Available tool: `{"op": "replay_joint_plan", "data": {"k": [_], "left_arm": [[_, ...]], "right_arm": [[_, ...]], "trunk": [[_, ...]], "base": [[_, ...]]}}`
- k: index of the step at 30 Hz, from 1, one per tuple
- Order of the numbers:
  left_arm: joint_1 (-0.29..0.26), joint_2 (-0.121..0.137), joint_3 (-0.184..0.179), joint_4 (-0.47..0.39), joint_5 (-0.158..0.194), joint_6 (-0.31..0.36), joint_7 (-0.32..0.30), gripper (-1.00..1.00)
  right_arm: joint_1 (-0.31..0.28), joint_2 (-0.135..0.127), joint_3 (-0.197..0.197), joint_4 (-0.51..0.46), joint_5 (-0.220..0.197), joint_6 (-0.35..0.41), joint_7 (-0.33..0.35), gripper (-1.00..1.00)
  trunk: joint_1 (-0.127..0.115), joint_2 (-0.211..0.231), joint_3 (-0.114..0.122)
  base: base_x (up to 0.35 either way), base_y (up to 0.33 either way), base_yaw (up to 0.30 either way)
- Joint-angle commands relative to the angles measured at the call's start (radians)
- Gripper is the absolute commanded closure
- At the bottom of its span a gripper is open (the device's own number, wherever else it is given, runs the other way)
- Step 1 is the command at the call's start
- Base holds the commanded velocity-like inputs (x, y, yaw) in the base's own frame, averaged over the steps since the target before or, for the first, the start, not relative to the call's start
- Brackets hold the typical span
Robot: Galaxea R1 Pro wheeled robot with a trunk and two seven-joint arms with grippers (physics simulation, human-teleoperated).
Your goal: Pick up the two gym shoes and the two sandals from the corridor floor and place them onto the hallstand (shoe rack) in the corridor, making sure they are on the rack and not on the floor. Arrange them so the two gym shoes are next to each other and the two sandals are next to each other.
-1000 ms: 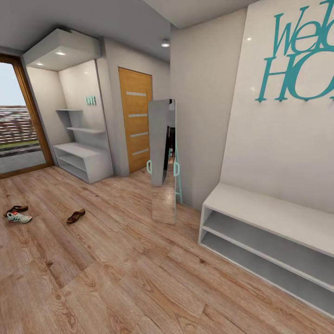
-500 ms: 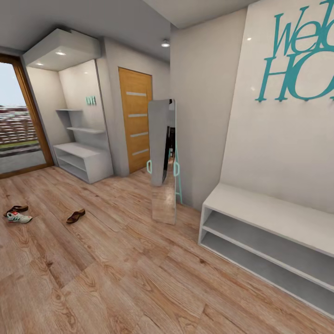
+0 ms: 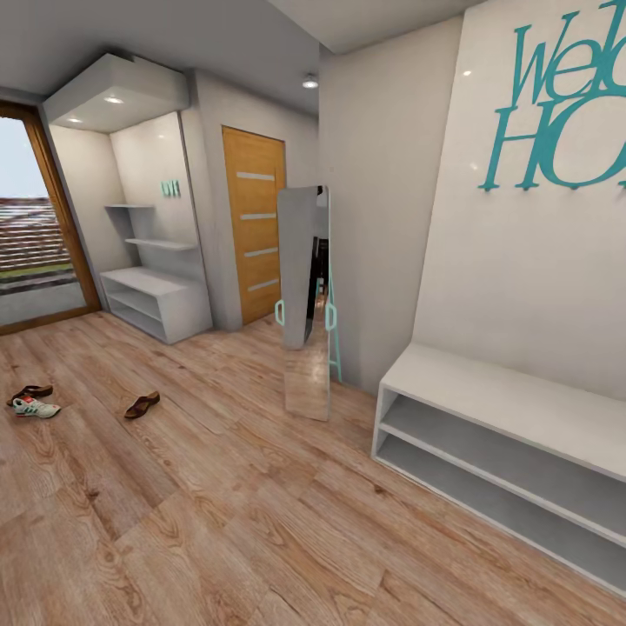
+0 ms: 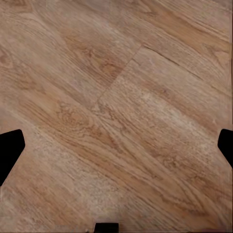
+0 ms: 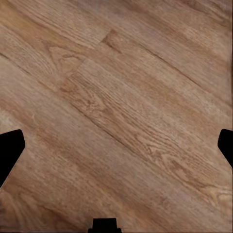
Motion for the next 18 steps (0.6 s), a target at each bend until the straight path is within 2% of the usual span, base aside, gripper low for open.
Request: {"op": "replay_joint_plan", "data": {"k": [1,11,18], "left_arm": [[-0.009,0.0,0.0,0.0,0.001,-0.003,0.0,-1.0],[-0.091,-0.004,0.001,0.0,0.002,-0.002,0.0,-1.0],[-0.103,0.004,0.005,0.009,0.003,-0.003,0.0,-1.0]], "right_arm": [[-0.001,0.0,0.0,-0.007,0.0,-0.003,-0.001,-1.0],[-0.036,0.006,0.001,-0.055,-0.001,-0.008,0.002,-1.0],[-0.05,0.004,0.005,-0.067,0.009,-0.033,0.01,-1.0]], "trunk": [[0.0,-0.001,-0.001],[0.0,-0.001,-0.001],[0.0,-0.001,-0.001]], "base": [[0.0,0.0,0.0],[0.0,0.0,0.0],[0.0,0.0,0.0]]}}
